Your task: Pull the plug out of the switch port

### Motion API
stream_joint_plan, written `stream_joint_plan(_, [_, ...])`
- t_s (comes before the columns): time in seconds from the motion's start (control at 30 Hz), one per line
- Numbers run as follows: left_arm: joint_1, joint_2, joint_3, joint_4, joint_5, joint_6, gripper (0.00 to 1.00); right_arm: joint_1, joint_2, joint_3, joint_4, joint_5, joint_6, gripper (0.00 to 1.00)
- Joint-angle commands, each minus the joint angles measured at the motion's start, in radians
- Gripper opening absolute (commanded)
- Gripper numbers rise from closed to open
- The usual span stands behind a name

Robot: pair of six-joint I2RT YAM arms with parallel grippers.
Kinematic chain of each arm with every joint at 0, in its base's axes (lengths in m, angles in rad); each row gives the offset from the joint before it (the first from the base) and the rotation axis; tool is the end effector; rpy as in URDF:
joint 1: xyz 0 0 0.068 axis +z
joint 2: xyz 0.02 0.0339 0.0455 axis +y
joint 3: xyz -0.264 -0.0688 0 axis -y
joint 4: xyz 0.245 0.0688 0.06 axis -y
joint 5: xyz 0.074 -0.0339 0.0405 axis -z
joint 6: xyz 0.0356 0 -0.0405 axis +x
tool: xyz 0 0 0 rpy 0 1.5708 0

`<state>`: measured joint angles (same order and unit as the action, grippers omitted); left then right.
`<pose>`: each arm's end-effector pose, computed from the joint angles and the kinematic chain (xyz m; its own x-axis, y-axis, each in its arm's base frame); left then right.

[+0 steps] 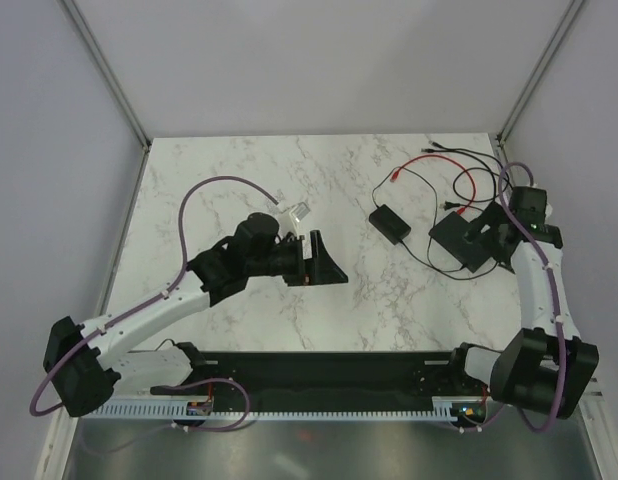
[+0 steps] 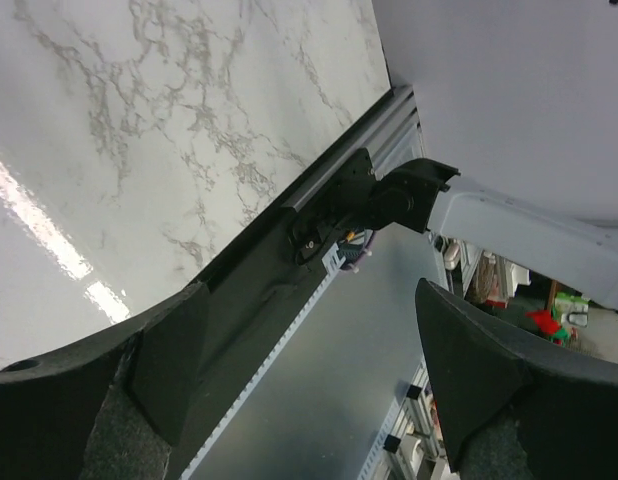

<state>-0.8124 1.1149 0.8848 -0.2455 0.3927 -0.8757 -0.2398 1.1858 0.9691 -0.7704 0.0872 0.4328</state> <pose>0.1628 -0.1916 0.3041 -0.8965 -0.0854 -0.4348 0.3376 0.5040 -0.7950 0.2259 -0.0584 0.2728 -0.6170 0.5810 -0.5308 0.5971 0.7850 0.1652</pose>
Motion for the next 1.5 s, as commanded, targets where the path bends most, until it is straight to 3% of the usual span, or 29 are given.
stream_joint_plan(0.0, [-0.057,0.054,0.031,0.083,0.011,0.023,0.90,-0.133,0.035,-0.001,0.062,-0.052,-0.016,0.97])
stream_joint_plan(0.17, [-0.080,0.120,0.039,0.126,0.072,0.027,0.90,-0.321,0.112,0.003,0.112,-0.148,0.035,0.97])
stream_joint_plan(0.37, [-0.083,0.115,0.045,0.132,0.103,0.050,0.90,-0.386,0.144,-0.009,0.171,-0.107,0.046,0.97])
stream_joint_plan(0.57, [-0.082,0.103,0.034,0.133,0.115,0.061,0.90,-0.391,0.182,-0.101,0.325,-0.266,0.092,0.94])
stream_joint_plan(0.67, [-0.083,0.112,0.034,0.138,0.110,0.069,0.89,-0.389,0.202,-0.145,0.388,-0.314,0.106,0.86])
stream_joint_plan(1.0, [-0.083,0.226,0.109,0.164,0.130,0.067,0.77,-0.383,0.311,-0.152,0.477,-0.339,0.115,0.75])
stream_joint_plan(1.47, [-0.100,0.273,0.131,0.170,0.072,-0.005,0.74,-0.225,0.321,-0.257,0.592,-0.348,0.247,0.58])
